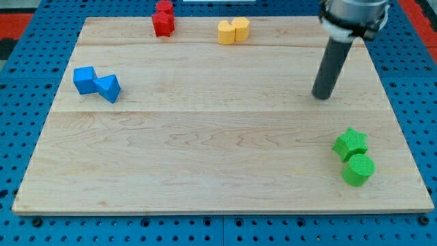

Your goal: Push the yellow hexagon to the top of the green star

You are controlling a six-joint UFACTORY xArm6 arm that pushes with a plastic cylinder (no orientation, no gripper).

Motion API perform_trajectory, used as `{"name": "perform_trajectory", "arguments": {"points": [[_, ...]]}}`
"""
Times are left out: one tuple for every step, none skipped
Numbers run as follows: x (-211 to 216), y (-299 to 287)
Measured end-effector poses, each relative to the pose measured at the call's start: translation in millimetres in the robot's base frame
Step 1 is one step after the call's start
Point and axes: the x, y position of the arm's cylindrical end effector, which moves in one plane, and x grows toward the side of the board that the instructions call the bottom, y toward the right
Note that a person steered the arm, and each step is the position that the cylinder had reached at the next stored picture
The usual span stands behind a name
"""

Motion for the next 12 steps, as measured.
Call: {"name": "perform_trajectory", "arguments": {"points": [[-58.5,38.2],[-122.0,66.1],[-177.8,47.6],[-194.1,20.3],[-193.4,-35.3],[-193.5,-105.7],[-192.8,-179.0],[-179.9,-190.4],[-153.2,-161.7],[-111.9,-157.8],[-88.8,-132.6],[-104.8,-126.0]]}}
